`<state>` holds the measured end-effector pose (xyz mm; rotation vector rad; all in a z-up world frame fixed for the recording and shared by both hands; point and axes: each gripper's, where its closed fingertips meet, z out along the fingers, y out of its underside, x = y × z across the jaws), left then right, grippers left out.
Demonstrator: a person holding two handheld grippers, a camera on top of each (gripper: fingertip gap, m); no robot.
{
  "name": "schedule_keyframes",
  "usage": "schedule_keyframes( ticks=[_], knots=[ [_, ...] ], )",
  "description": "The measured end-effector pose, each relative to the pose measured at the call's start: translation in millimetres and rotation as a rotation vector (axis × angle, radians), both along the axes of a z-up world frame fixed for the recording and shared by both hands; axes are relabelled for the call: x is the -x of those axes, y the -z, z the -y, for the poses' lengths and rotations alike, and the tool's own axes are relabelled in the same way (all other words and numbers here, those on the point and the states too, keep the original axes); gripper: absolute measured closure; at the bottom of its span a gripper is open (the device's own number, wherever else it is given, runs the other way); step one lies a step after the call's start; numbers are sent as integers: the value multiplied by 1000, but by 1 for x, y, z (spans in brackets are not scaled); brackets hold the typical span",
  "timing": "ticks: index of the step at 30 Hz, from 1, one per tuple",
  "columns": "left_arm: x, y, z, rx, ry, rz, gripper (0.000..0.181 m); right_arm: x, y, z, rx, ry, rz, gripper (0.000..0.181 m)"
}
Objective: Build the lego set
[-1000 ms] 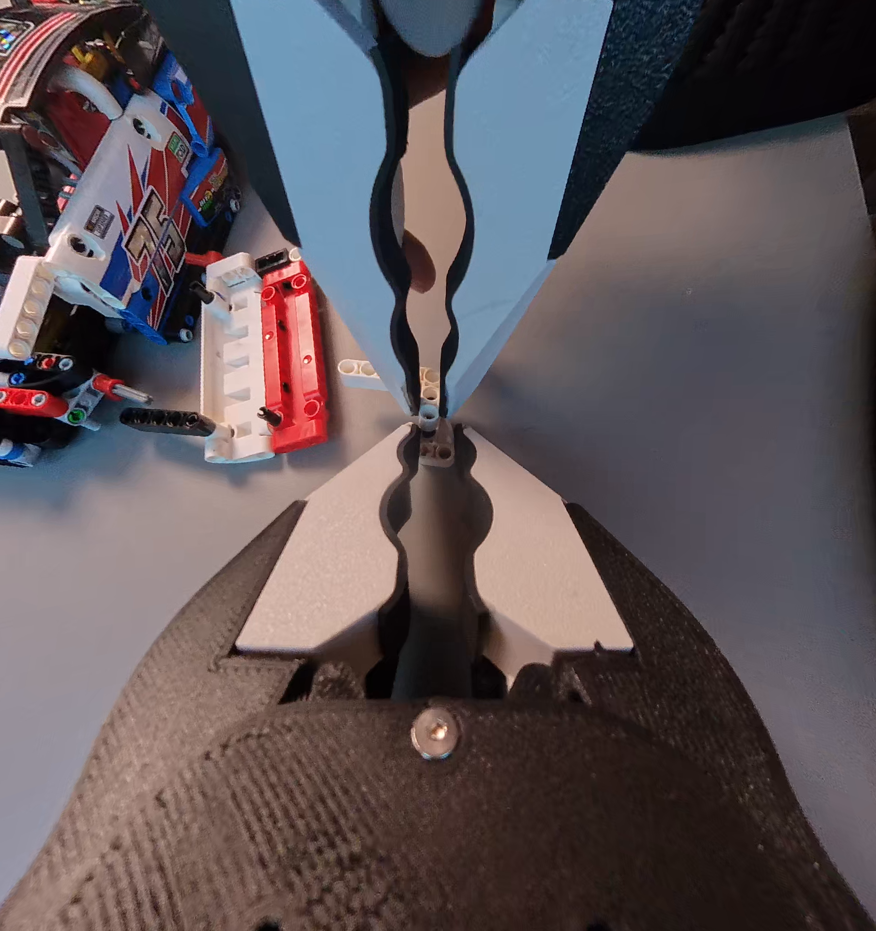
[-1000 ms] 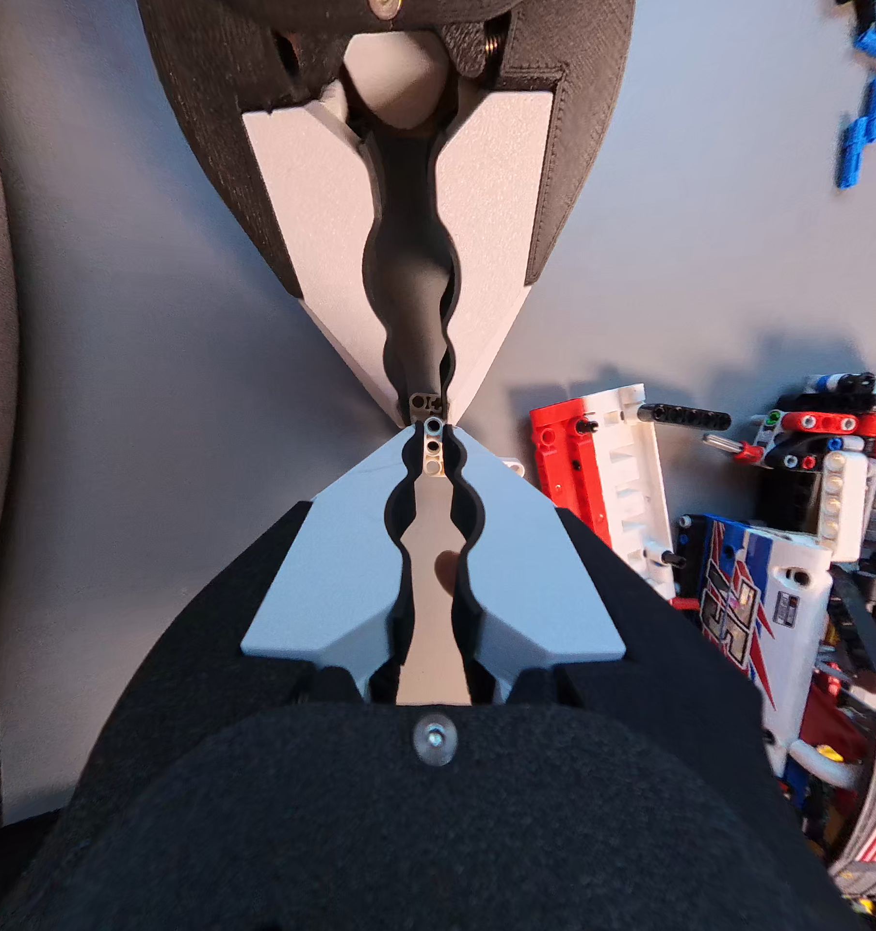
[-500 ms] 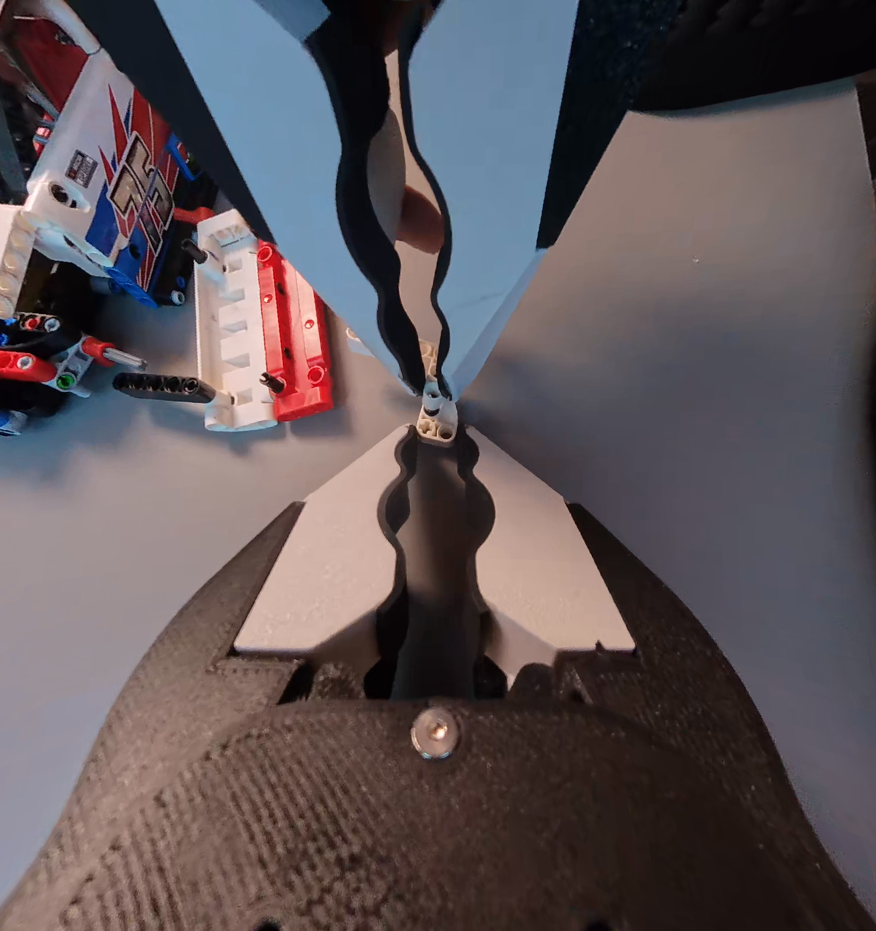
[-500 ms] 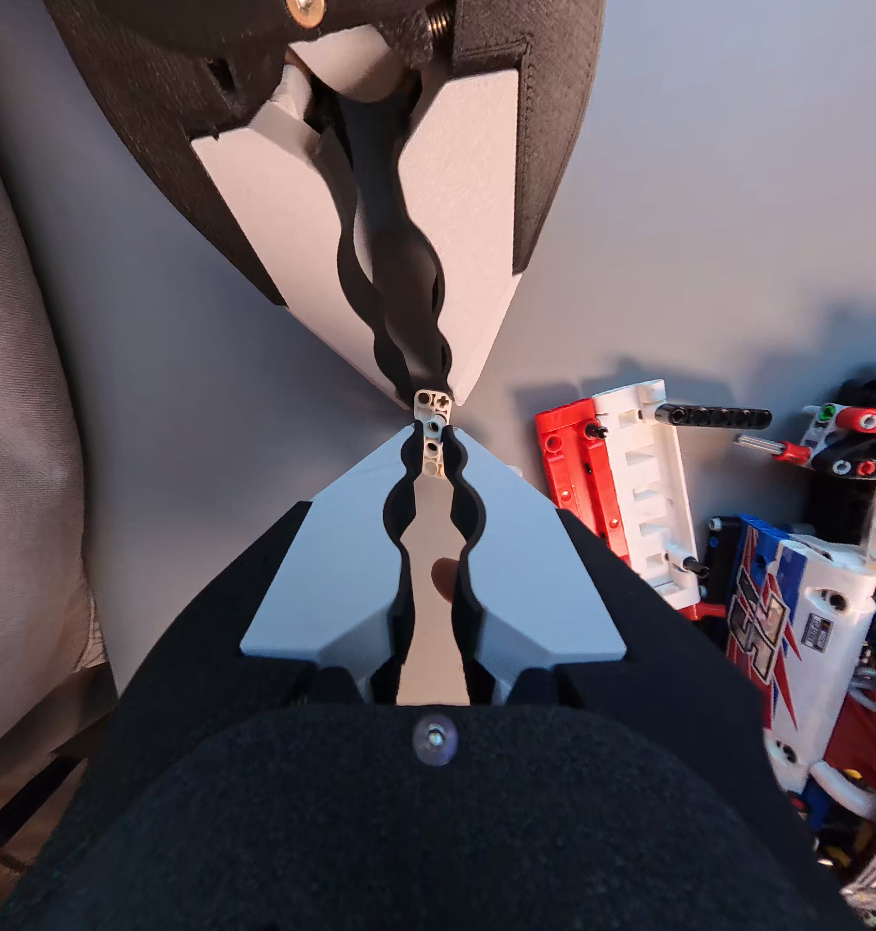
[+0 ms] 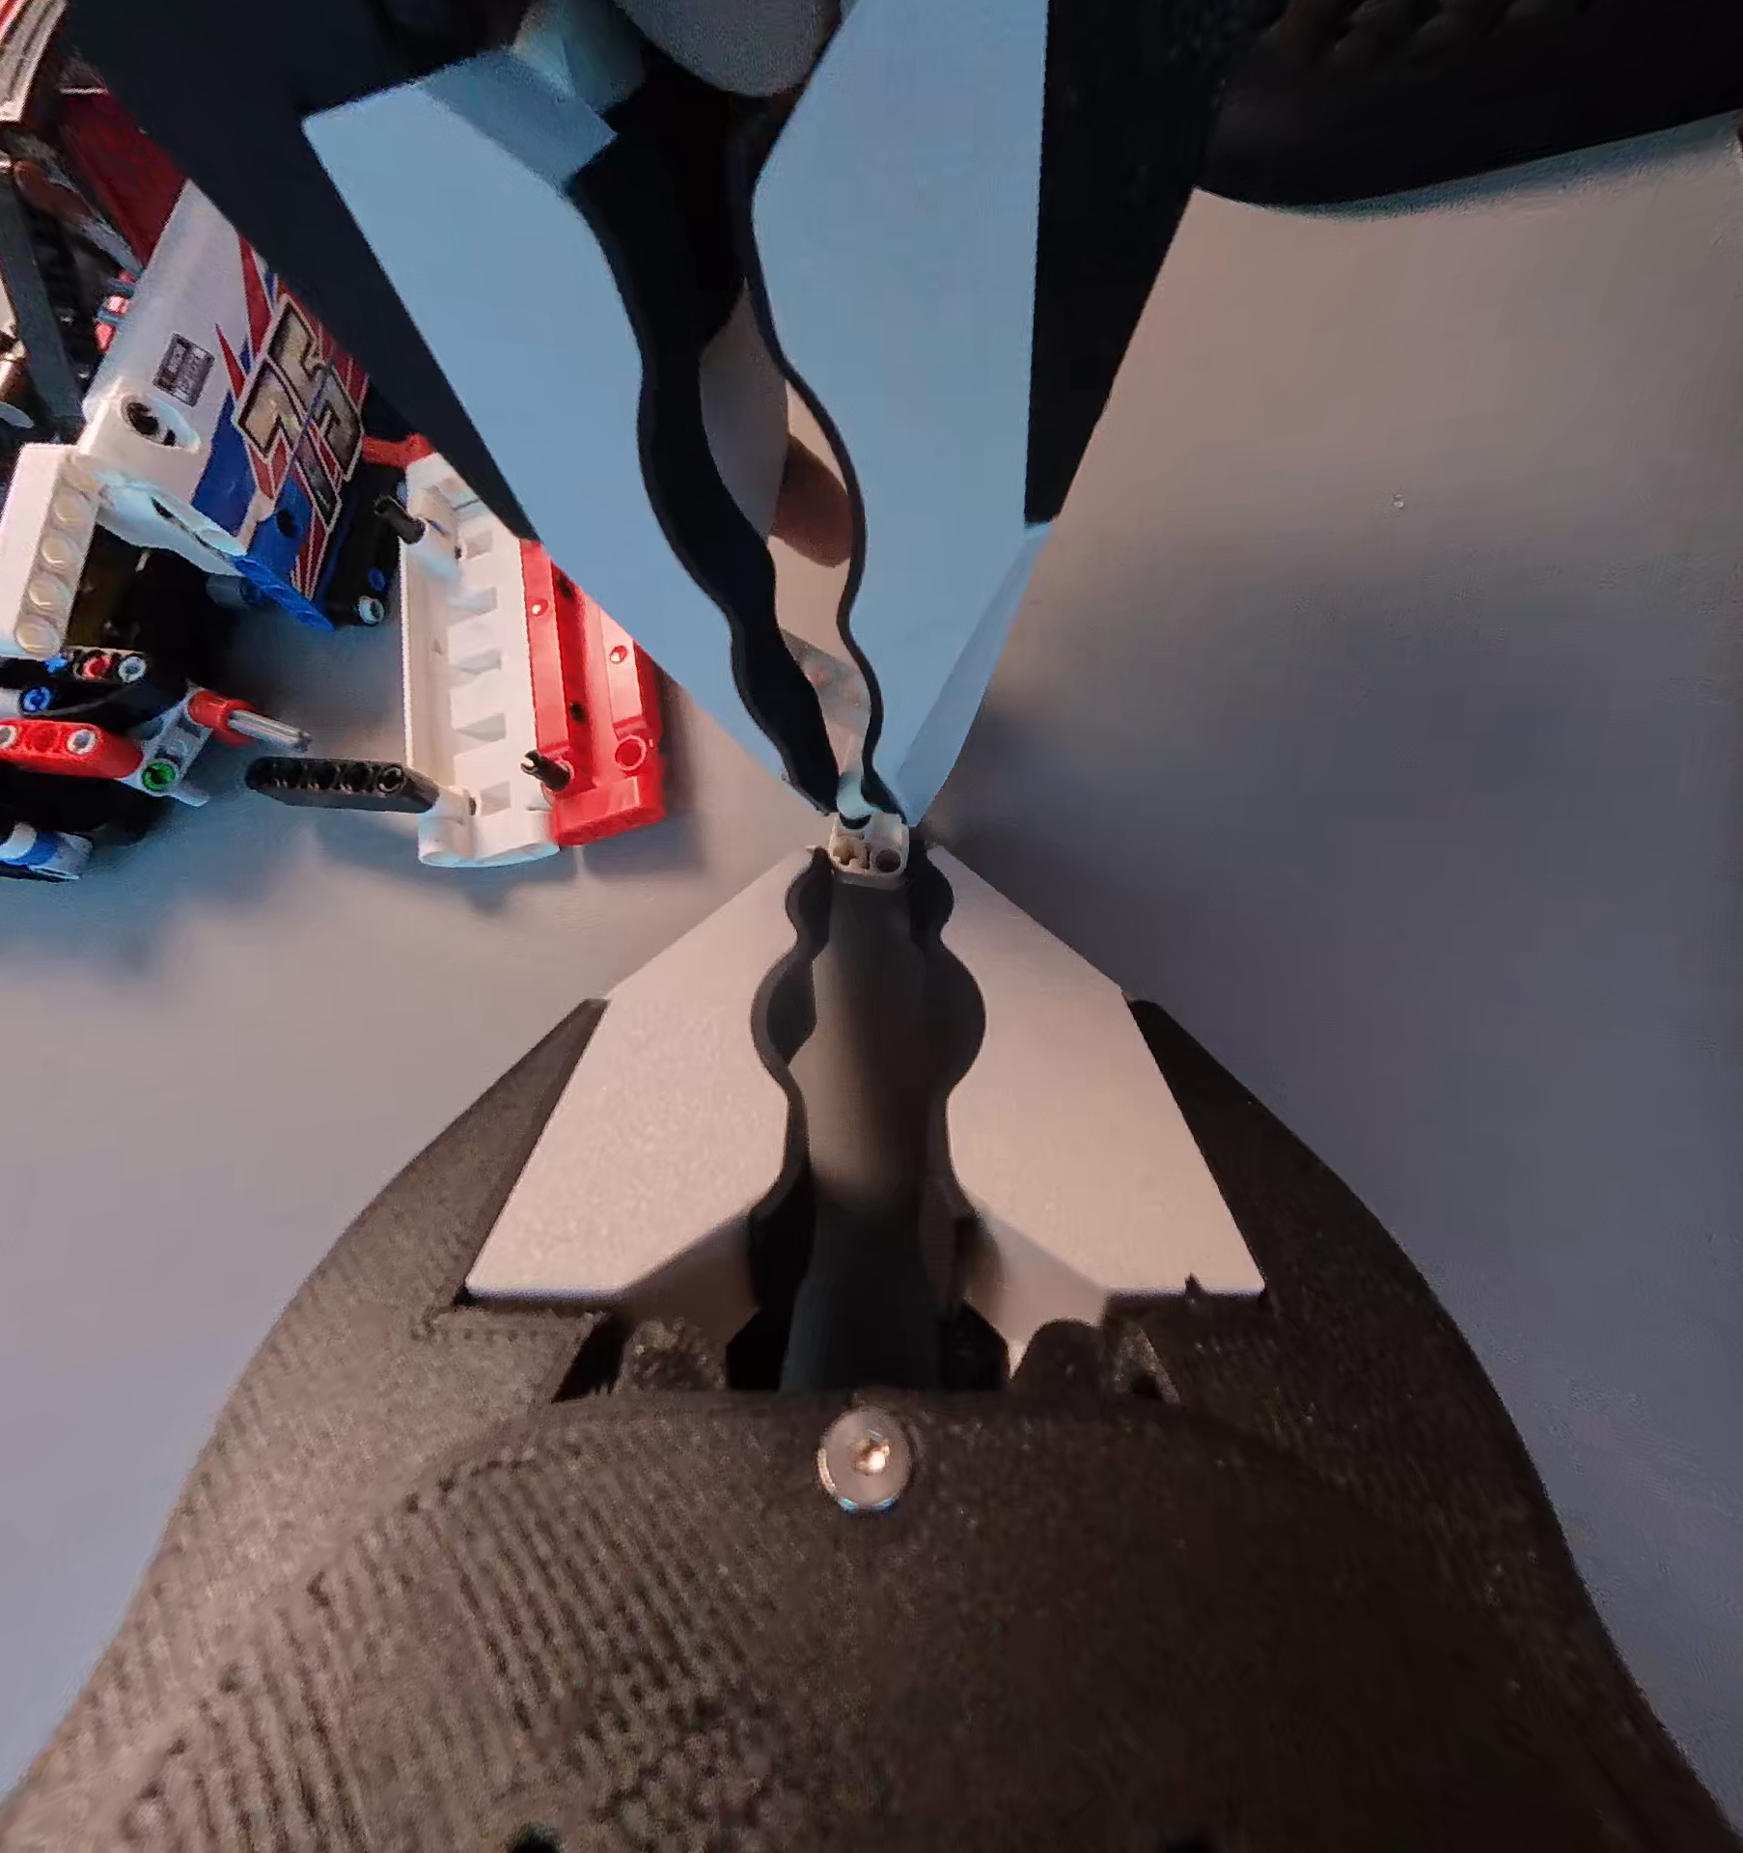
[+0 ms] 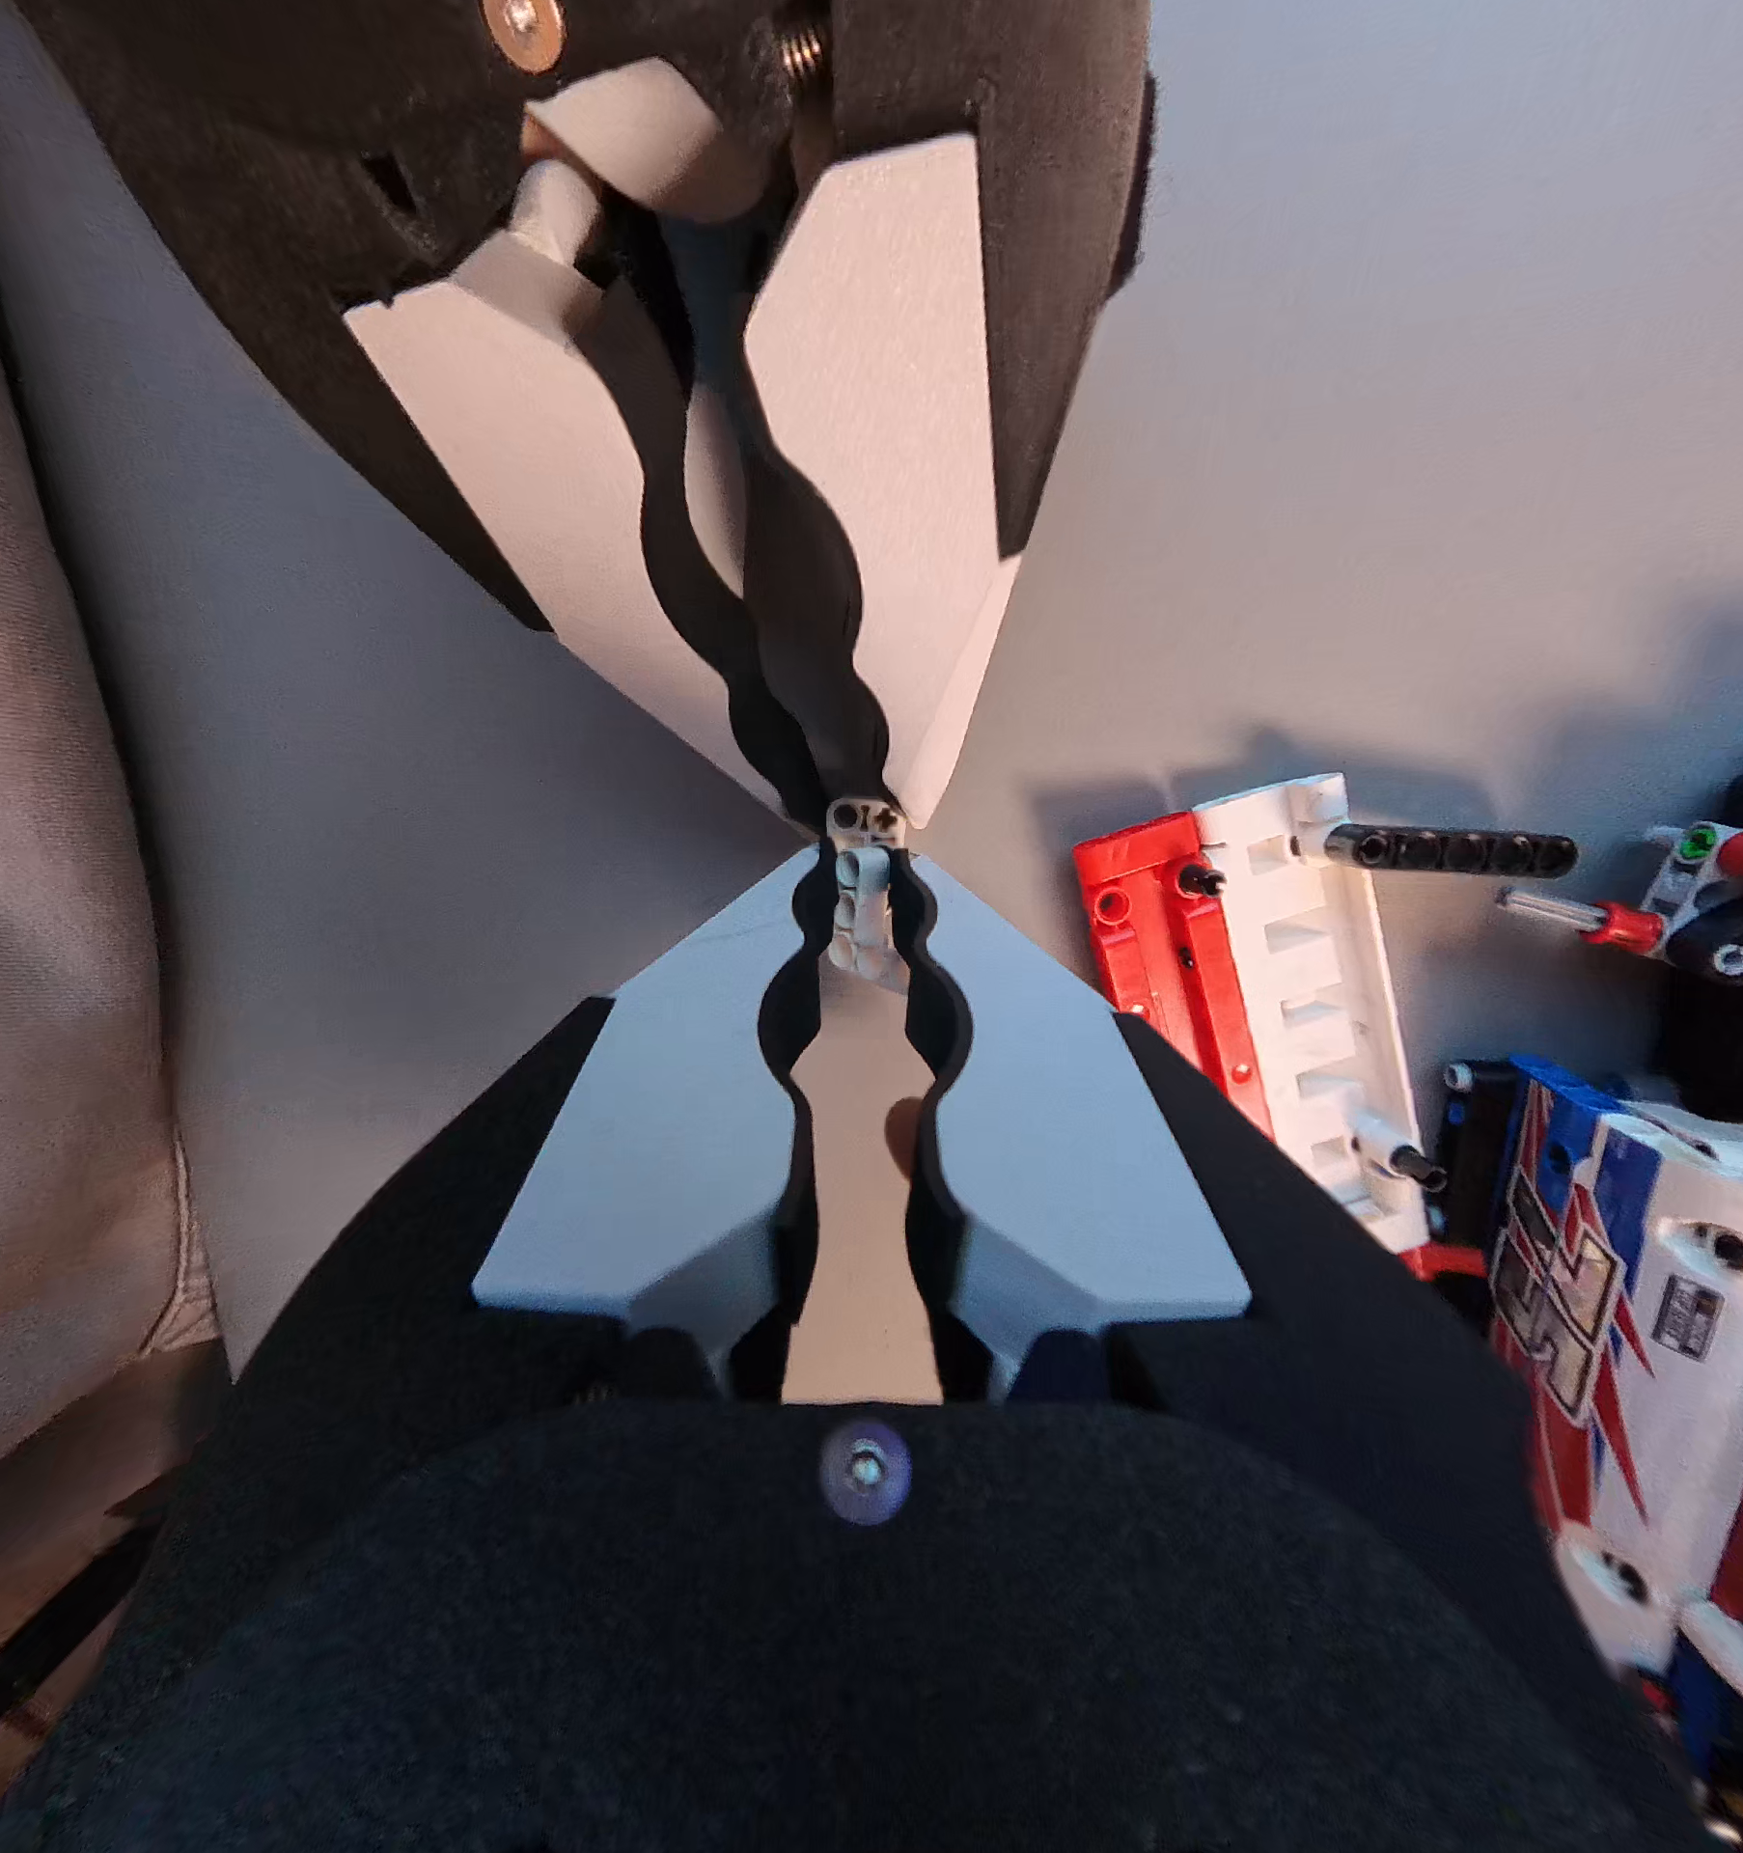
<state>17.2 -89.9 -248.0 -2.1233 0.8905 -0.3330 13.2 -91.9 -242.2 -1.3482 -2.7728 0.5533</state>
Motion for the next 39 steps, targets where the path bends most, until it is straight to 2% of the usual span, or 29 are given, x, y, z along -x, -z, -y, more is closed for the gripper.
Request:
schedule_keyframes(
  ticks=[3, 10, 12, 16, 20, 24, 28, 34, 39],
  knots=[
    [0, 0, 0, 0, 2, 2, 168, 3, -4, -1, 41, -1, -113, 167],
    [-1, 0, 1, 0, 4, 4, 168, -1, -18, 3, -6, -94, -324, 165],
    [-1, 0, 1, -1, 5, 3, 168, -4, -14, -1, -57, -107, -332, 164],
    [-1, 0, 1, -5, 1, 5, 168, -12, -18, -4, -4, -112, -372, 163],
    [-2, -1, 0, -12, 2, 3, 168, -26, -8, -36, -79, -101, -350, 163],
    [-2, -1, 0, -15, 0, 2, 168, -36, 3, -43, -72, -73, -334, 162],
    [-2, -2, -1, -18, -7, 7, 166, -35, 6, -38, -47, -58, -353, 177],
    [-14, -40, -5, -165, 13, 145, 159, -35, -13, -29, -49, -47, -365, 177],
    [-22, -43, -9, -270, 19, 35, 163, -25, -33, -10, -11, -41, -414, 177]
  ],
)
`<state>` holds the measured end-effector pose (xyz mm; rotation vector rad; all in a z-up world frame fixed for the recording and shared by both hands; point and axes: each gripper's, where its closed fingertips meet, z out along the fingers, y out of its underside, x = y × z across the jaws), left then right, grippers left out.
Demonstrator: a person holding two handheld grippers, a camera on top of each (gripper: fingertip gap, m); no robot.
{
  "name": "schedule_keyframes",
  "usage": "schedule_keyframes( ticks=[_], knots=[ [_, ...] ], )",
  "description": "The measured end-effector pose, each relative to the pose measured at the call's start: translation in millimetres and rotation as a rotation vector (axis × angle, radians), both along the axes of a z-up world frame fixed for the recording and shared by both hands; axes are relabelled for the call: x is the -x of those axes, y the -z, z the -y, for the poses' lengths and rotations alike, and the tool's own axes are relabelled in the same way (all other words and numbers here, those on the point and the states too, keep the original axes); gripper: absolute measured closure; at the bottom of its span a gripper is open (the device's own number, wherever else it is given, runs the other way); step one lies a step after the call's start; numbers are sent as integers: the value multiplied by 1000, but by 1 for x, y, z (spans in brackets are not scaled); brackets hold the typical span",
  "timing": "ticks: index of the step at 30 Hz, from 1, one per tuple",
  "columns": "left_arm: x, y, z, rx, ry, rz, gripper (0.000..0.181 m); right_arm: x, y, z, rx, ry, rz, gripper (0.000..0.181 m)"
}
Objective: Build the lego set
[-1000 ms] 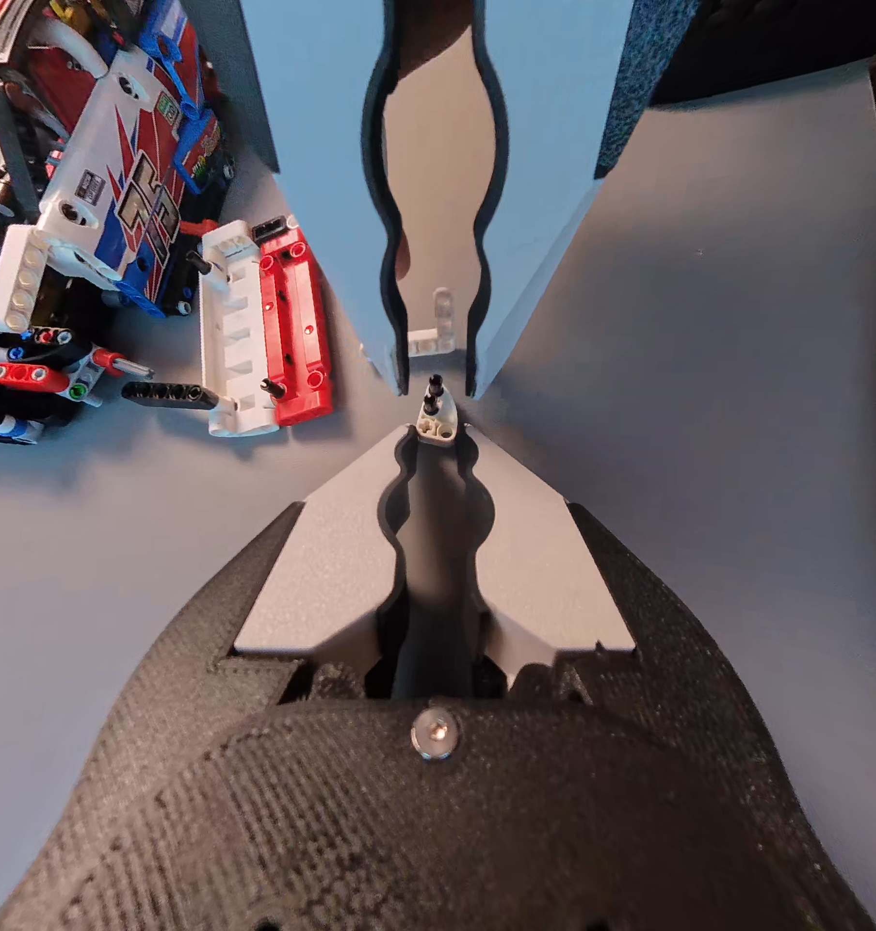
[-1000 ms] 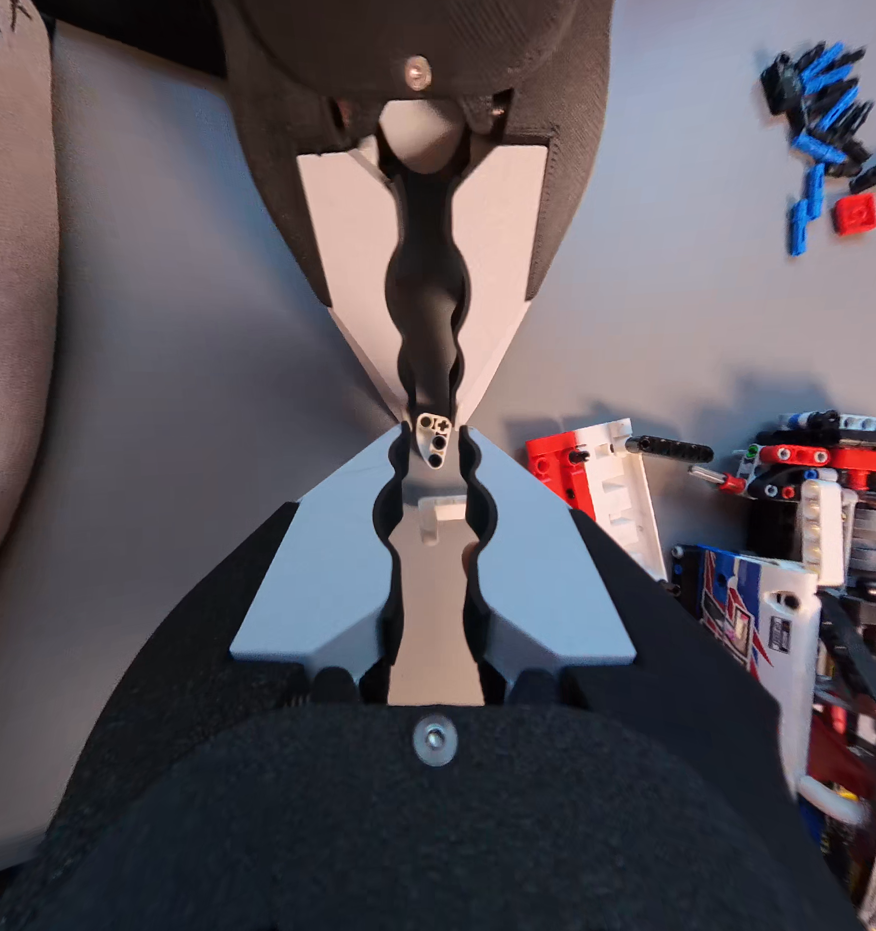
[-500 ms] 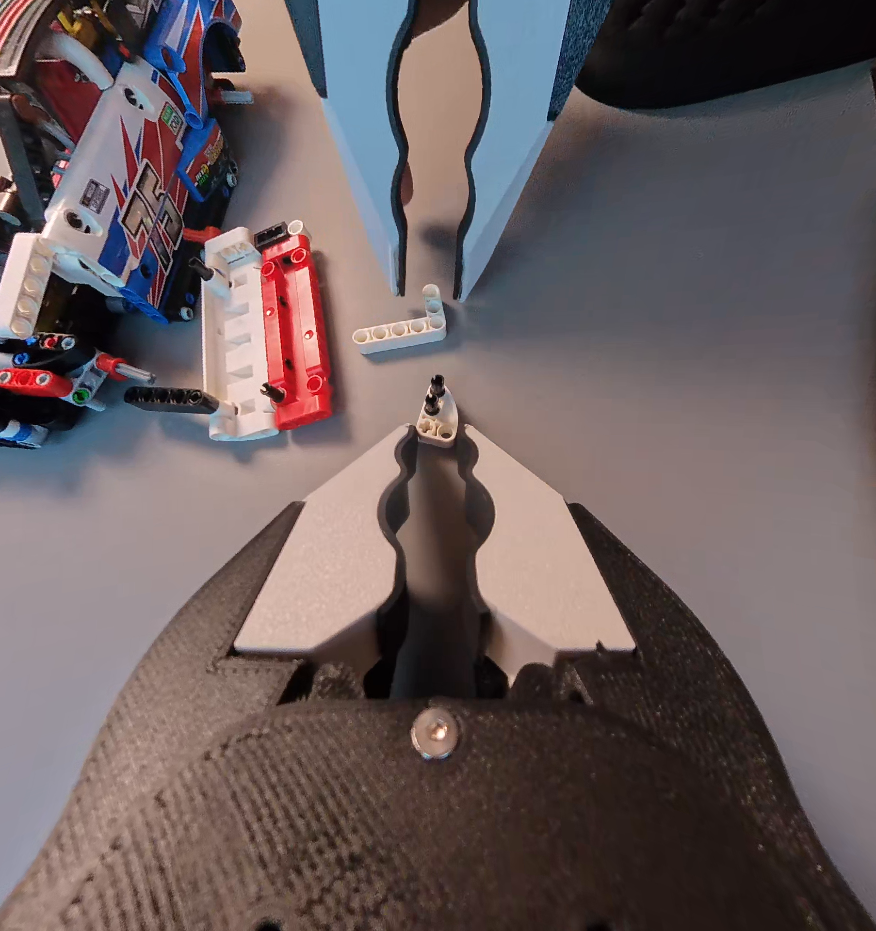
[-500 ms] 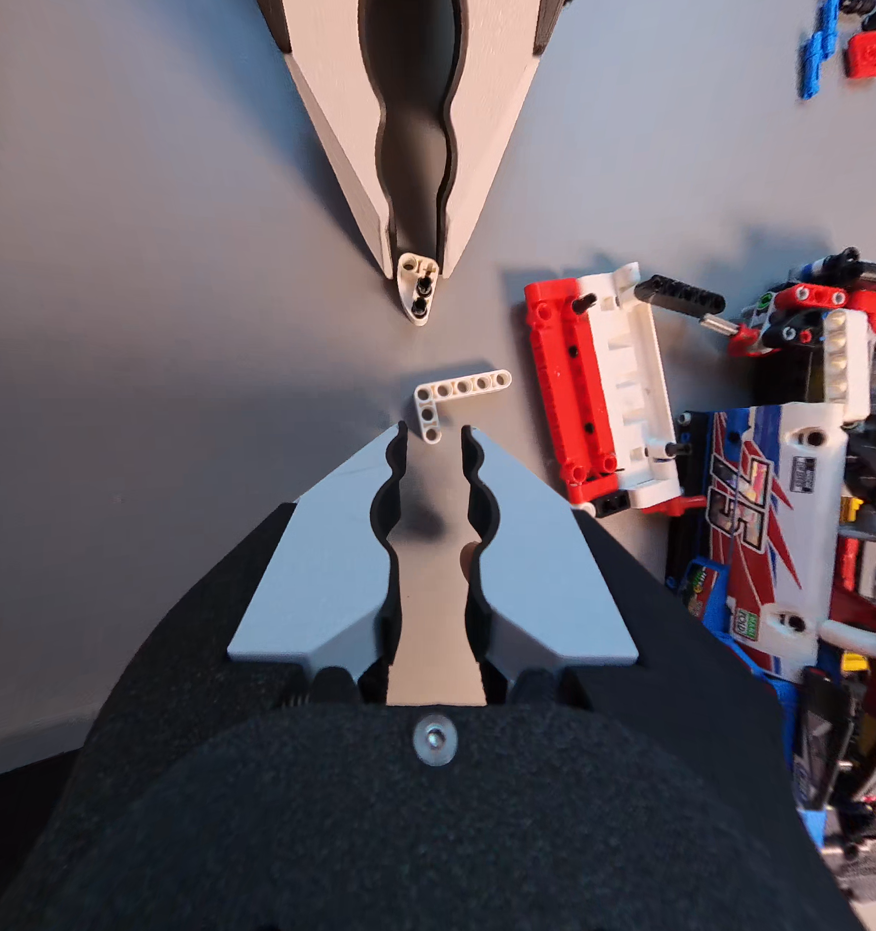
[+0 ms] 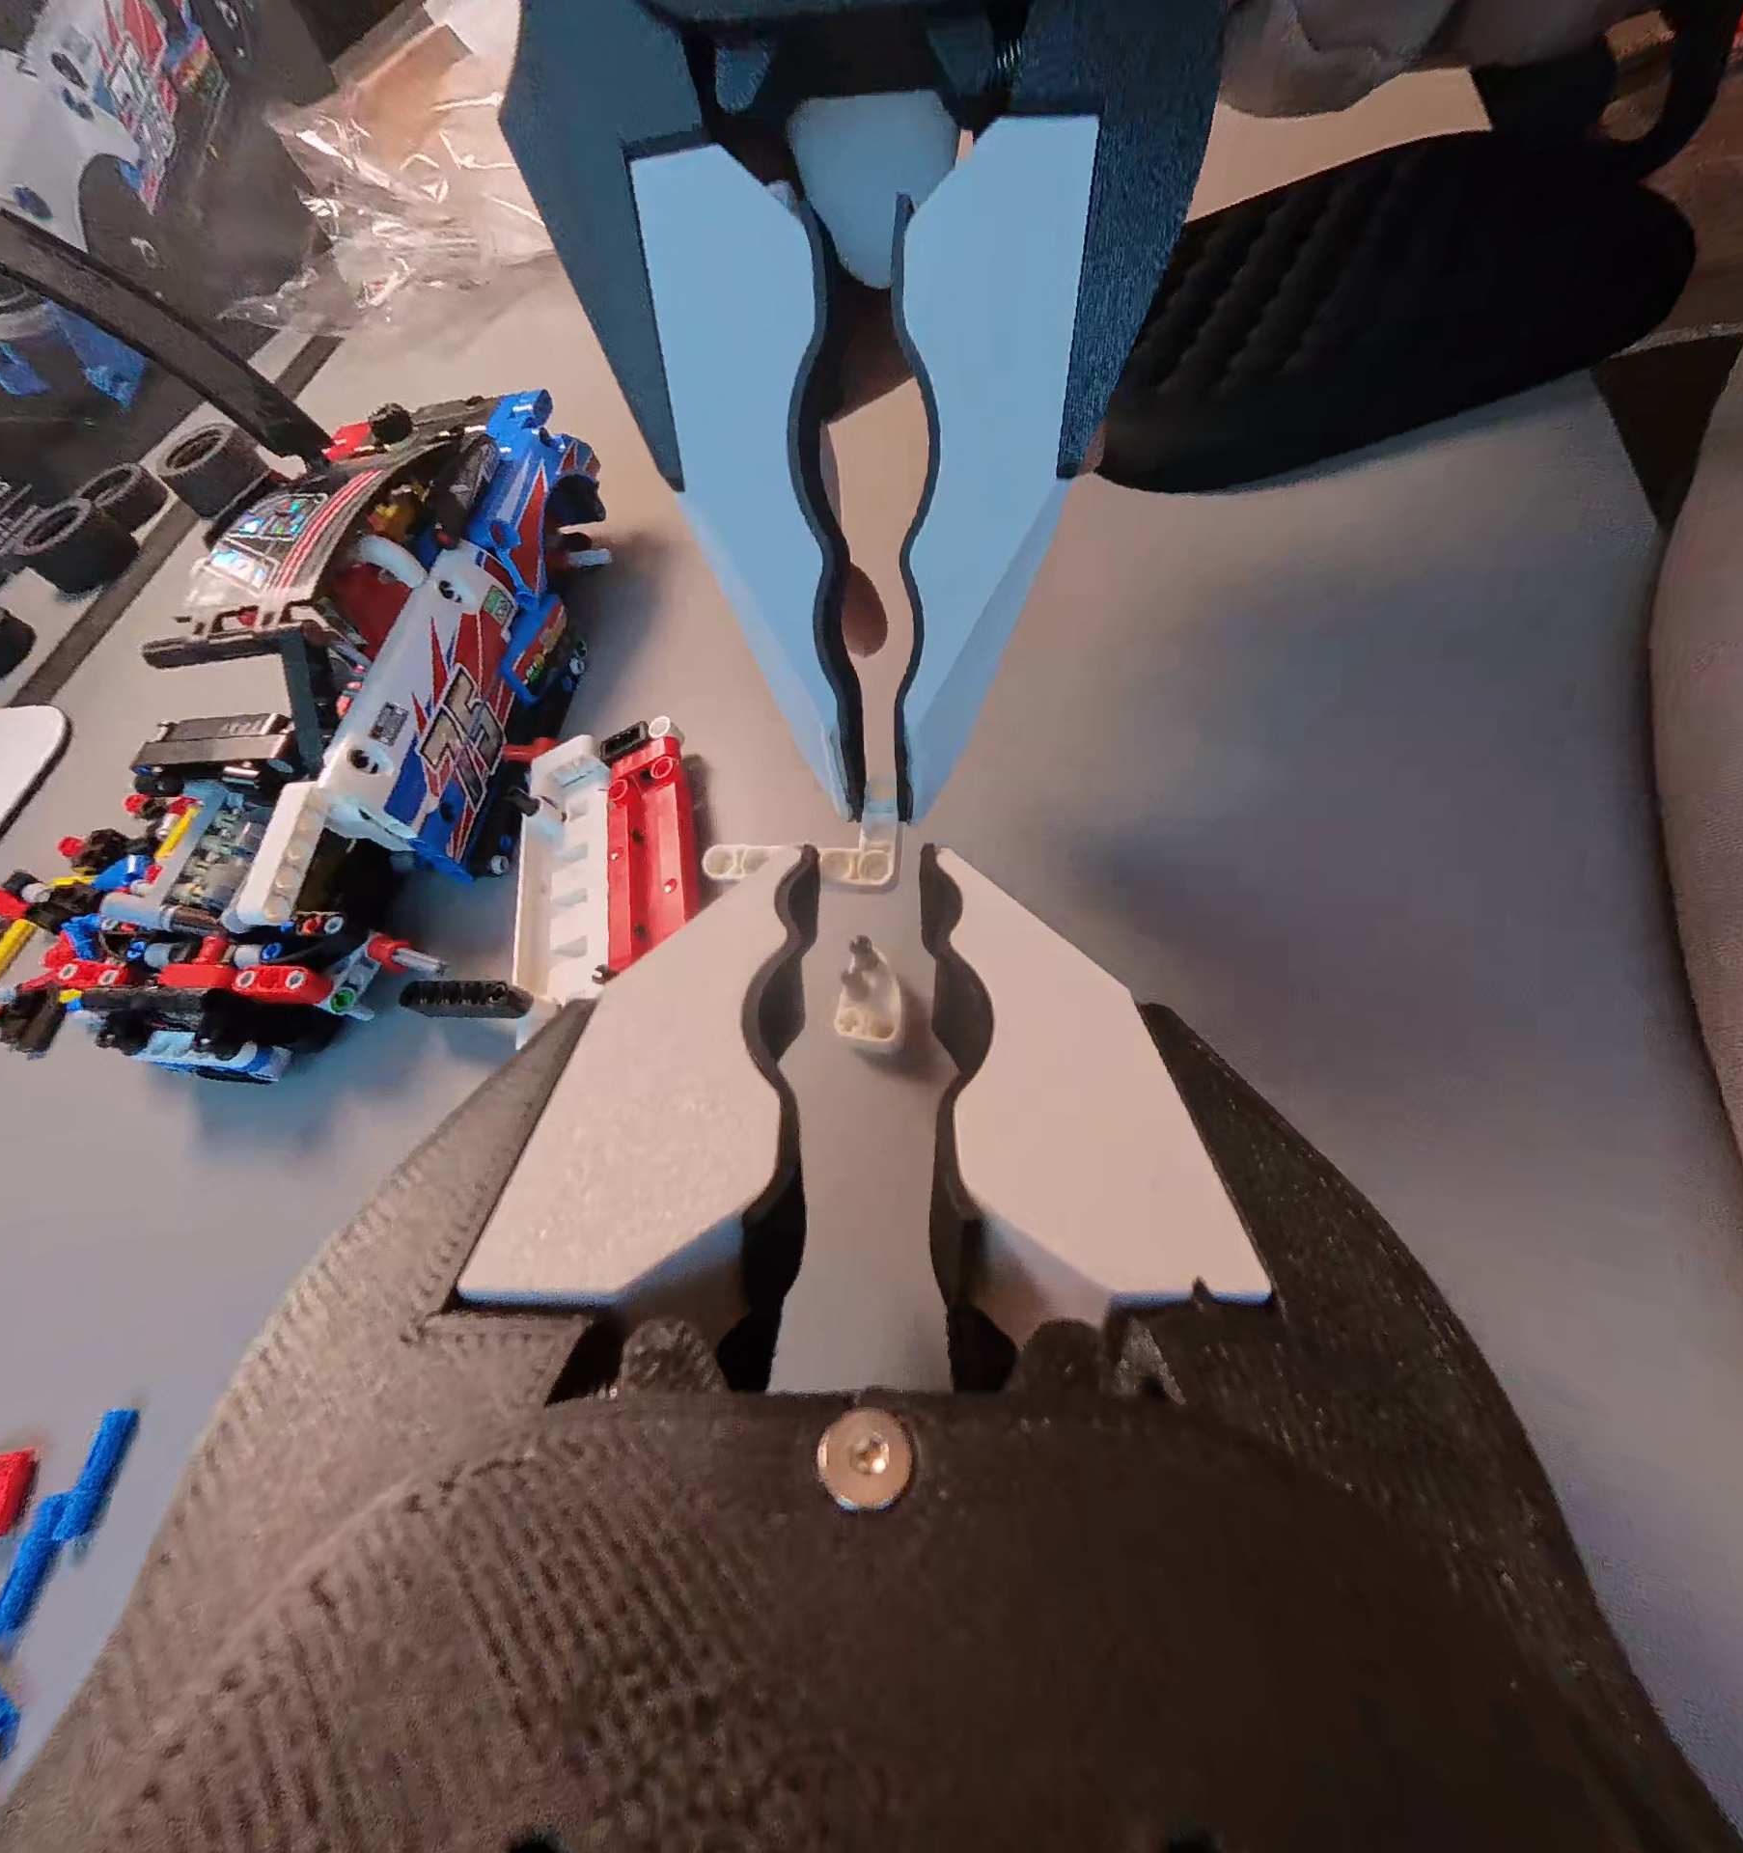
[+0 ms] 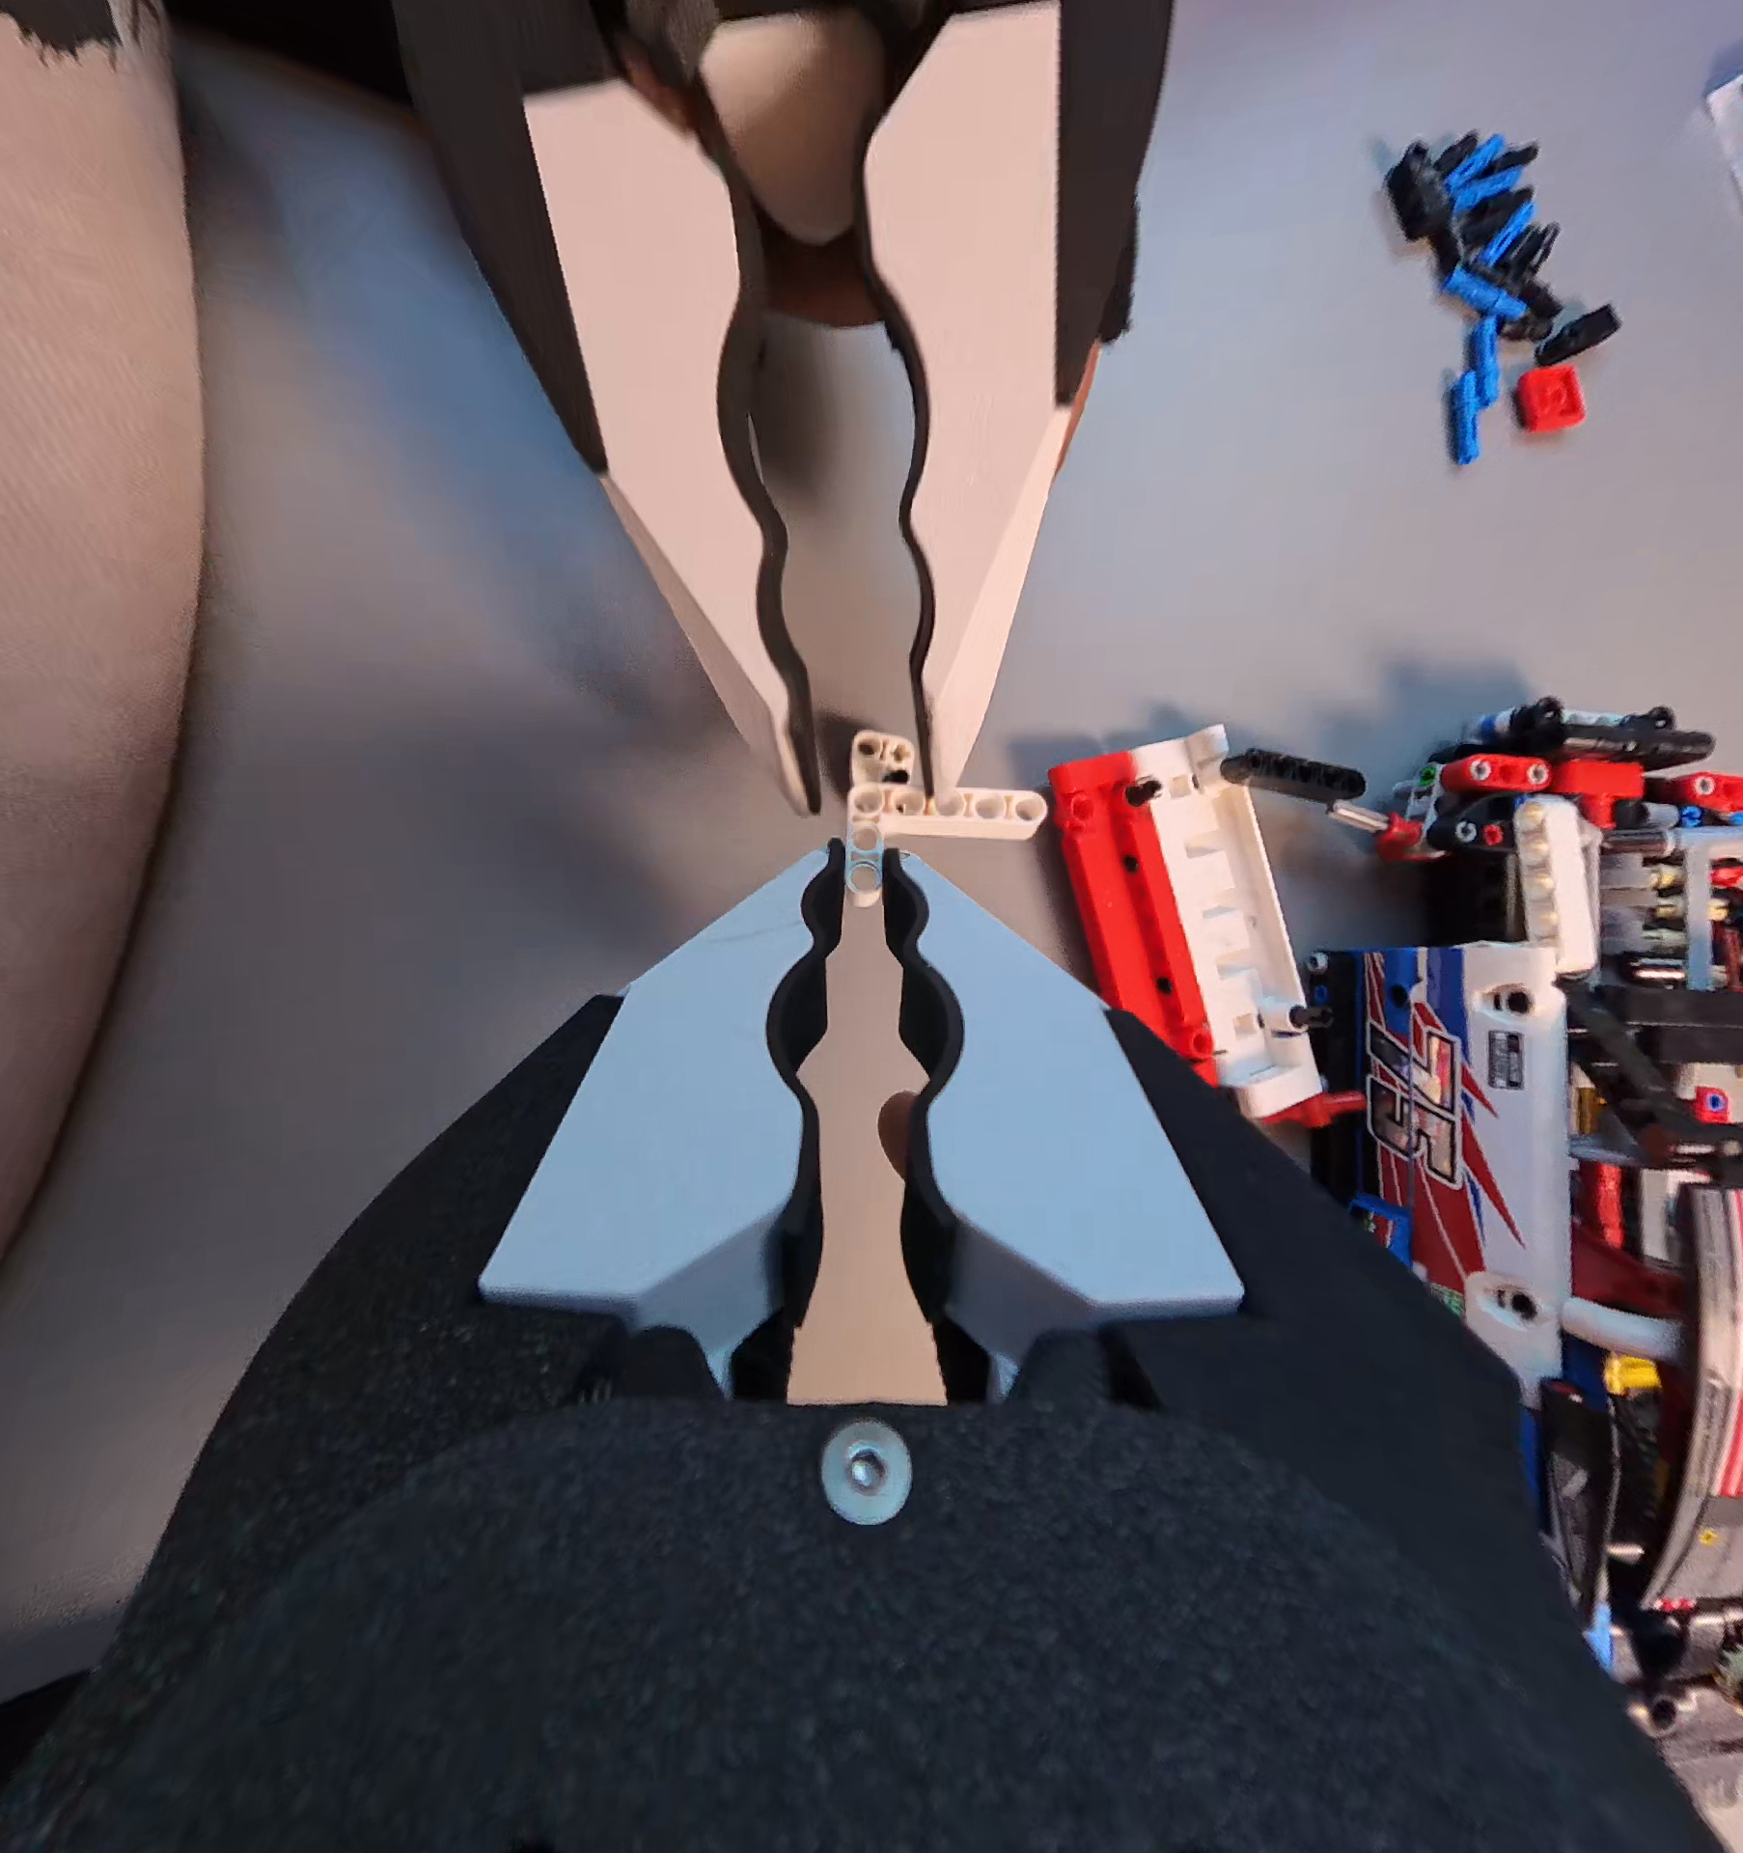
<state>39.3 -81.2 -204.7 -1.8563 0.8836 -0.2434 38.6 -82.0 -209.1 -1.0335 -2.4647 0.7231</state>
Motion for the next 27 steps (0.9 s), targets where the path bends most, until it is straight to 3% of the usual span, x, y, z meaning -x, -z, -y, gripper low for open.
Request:
schedule_keyframes(
  ticks=[8, 16, 20, 23, 27],
  knots=[
    [3, -6, -7, -17, -68, 64, 170, 12, -22, 6, 212, 96, -104, 177],
    [7, -23, -9, 39, -86, 333, 163, 22, -41, -2, 484, 278, -179, 177],
    [10, -27, -12, 16, -119, 342, 170, 25, -46, -1, 633, 326, -165, 177],
    [12, -27, -13, 44, -133, 401, 176, 32, -45, 0, 624, 360, -197, 178],
    [14, -40, -11, 62, -110, 570, 181, 40, -58, 0, 697, 365, -259, 177]
  ],
)
